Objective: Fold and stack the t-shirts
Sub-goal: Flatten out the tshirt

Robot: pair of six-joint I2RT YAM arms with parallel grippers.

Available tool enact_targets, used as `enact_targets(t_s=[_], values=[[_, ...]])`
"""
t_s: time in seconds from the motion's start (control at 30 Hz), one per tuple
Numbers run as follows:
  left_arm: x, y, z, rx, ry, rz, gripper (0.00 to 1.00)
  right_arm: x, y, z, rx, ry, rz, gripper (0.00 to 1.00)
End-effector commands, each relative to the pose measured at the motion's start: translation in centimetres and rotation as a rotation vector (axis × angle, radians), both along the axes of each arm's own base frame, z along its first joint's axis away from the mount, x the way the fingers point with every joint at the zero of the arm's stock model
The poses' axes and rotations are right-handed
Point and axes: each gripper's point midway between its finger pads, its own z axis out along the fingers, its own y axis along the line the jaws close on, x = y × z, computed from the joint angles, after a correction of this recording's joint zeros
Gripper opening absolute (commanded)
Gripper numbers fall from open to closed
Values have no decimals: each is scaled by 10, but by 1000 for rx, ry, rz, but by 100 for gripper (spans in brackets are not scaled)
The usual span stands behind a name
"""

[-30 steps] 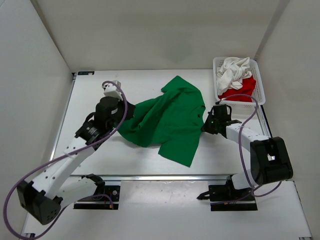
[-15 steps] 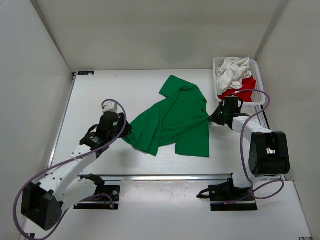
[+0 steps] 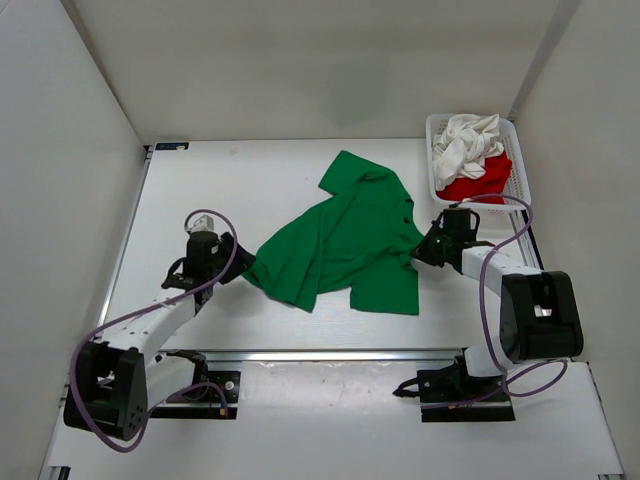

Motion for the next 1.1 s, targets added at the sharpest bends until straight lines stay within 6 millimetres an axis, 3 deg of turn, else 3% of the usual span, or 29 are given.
enact_targets(t_s=[0.0,0.13,0.17,0.33,0.47,0.57,0.67,0.7,0.73,0.8,0.87,0.9,0.97,1.03,1.07], values=[[-5,-29,2,-58,-31,-84,61,8,4,12,20,-71,5,1],[2,-33,-11,-64,-8,-95,58,-1,2,2,24,-45,-3,0],[8,-34,-6,-57,-30,-100,54,0,0,5,15,-55,-11,0],[36,-29,-14,-32,-8,-78,20,-1,-5,12,14,-81,-31,0],[73,-3,-9,-15,-10,-1,0,-5,-1,12,34,-75,-19,0],[106,23,4,-37,-34,67,0,-12,7,10,38,-64,-2,0],[126,32,12,-43,-40,83,1,-19,6,5,27,-47,-1,0],[133,34,16,-57,-39,87,8,-26,5,0,27,-30,-3,0],[138,31,22,-78,-40,65,24,-24,4,1,34,-39,-10,0],[138,28,26,-89,-33,57,37,-27,1,-2,35,-32,-10,0],[122,23,35,-65,-71,56,44,-26,7,-1,29,-38,11,0],[113,10,35,-32,-73,21,44,-24,5,0,23,-43,7,0],[83,11,35,32,-89,52,39,-25,4,-1,25,-41,5,1],[50,-17,28,21,-92,-34,37,-27,6,-2,43,-40,7,0],[37,-18,21,44,-87,-29,36,-26,7,-3,42,-36,13,0]])
